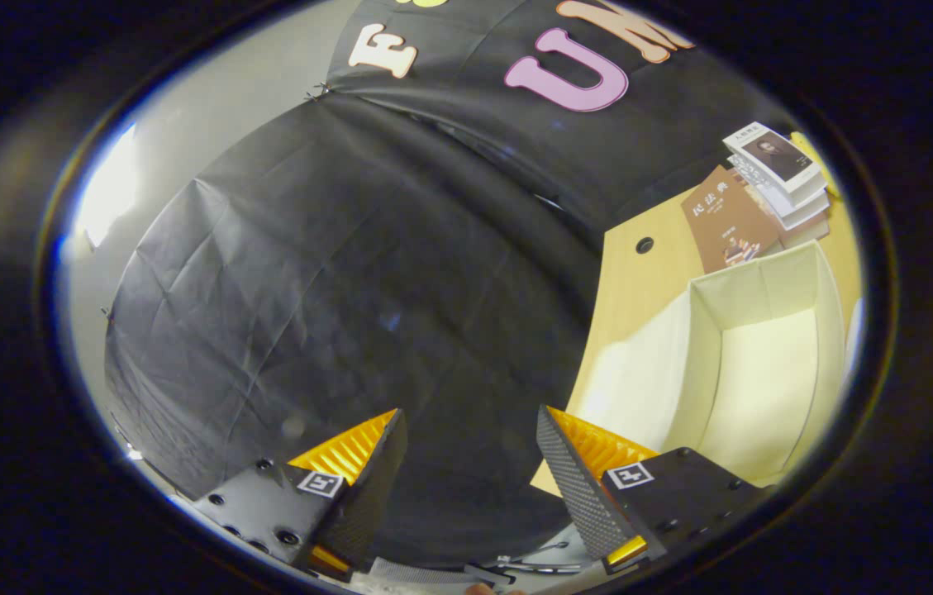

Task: Open the storage box then place both shoes into the box .Put the left shoe in first, then the right shoe, with the right side of both shoes facing outward in a uniform manner.

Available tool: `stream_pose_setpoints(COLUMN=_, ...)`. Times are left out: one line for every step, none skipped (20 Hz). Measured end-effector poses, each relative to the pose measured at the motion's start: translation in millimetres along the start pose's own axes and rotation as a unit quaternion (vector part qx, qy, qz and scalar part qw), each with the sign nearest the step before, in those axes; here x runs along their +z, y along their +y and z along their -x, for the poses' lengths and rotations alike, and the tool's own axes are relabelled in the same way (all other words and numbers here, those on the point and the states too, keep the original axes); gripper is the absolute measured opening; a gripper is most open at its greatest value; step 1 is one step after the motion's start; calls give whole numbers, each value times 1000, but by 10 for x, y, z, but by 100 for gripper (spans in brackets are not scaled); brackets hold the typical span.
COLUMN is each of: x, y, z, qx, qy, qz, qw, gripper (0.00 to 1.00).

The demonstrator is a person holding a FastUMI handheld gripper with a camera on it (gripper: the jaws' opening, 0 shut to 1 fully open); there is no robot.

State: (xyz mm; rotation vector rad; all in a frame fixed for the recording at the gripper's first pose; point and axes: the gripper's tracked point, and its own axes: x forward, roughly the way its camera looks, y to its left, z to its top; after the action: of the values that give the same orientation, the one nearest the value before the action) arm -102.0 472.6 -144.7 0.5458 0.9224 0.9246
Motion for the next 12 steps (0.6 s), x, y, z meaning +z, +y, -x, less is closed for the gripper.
stream_pose_setpoints(x=29, y=-67, z=33, qx=-8, qy=-4, qz=2, qw=1000, gripper=99)
stream_pose_setpoints(x=61, y=-131, z=63, qx=-16, qy=-10, qz=3, qw=1000, gripper=99)
stream_pose_setpoints(x=107, y=-205, z=98, qx=-24, qy=-16, qz=2, qw=1000, gripper=99)
stream_pose_setpoints(x=147, y=-283, z=147, qx=-35, qy=-22, qz=5, qw=999, gripper=99)
stream_pose_setpoints(x=205, y=-398, z=206, qx=-52, qy=-31, qz=10, qw=998, gripper=99)
stream_pose_setpoints(x=262, y=-546, z=284, qx=-73, qy=-42, qz=19, qw=996, gripper=99)
stream_pose_setpoints(x=328, y=-723, z=368, qx=-98, qy=-52, qz=28, qw=993, gripper=99)
stream_pose_setpoints(x=385, y=-901, z=459, qx=-123, qy=-64, qz=34, qw=990, gripper=99)
stream_pose_setpoints(x=459, y=-1080, z=560, qx=-146, qy=-77, qz=39, qw=985, gripper=99)
stream_pose_setpoints(x=504, y=-1259, z=662, qx=-171, qy=-91, qz=40, qw=980, gripper=99)
stream_pose_setpoints(x=558, y=-1432, z=783, qx=-194, qy=-103, qz=39, qw=975, gripper=99)
stream_pose_setpoints(x=588, y=-1590, z=894, qx=-216, qy=-115, qz=37, qw=969, gripper=99)
